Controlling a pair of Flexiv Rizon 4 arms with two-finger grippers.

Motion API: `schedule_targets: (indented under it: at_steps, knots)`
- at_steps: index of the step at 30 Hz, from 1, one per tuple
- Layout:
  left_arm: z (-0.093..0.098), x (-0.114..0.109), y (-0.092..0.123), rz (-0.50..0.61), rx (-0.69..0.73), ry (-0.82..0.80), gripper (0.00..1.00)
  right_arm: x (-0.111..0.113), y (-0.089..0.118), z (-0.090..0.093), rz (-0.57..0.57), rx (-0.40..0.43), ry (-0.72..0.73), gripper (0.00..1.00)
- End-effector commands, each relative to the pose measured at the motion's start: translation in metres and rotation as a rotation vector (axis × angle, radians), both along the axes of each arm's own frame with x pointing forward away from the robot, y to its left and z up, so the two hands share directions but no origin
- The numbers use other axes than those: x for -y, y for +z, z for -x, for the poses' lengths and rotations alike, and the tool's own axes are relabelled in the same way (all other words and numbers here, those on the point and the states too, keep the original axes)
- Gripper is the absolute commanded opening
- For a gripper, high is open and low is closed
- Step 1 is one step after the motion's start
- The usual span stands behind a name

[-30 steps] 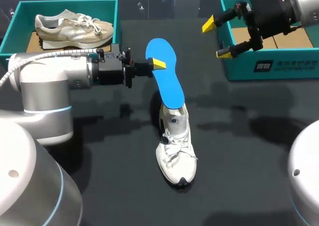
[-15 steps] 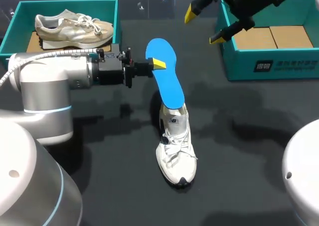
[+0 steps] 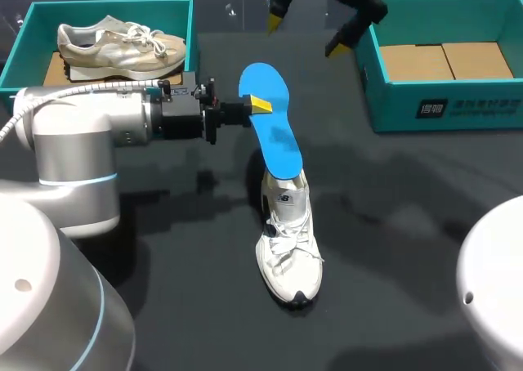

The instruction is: Take the shoe out of the shoebox, open the shoe tongue, remove and reinsert the insole, then place the shoe into the shoebox

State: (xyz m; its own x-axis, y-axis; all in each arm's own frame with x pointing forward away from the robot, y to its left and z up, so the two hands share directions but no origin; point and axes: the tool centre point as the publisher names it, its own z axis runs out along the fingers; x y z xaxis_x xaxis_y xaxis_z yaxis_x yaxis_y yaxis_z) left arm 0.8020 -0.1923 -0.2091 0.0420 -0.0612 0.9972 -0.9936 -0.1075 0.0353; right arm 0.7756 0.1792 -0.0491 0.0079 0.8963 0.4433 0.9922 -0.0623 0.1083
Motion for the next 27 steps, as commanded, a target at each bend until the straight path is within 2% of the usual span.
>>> schedule_targets:
  at_steps: [1,13,19,27]
  knots:
    - [0.001,0.001,-0.001,0.001,0.001,0.002,0.0,-0.015,0.002,0.001,0.354,-0.018,-0.036,1.0]
    - [0.001,0.001,-0.001,0.001,0.001,0.002,0.0,-0.029,0.004,0.014,0.47,-0.021,-0.053,1.0]
    - [0.001,0.001,-0.001,0.001,0.001,0.002,0.0,-0.035,0.0,0.018,0.476,-0.029,-0.04,1.0]
    - [0.001,0.001,-0.001,0.001,0.001,0.002,0.0,-0.04,-0.005,0.02,0.42,0.001,-0.024,1.0]
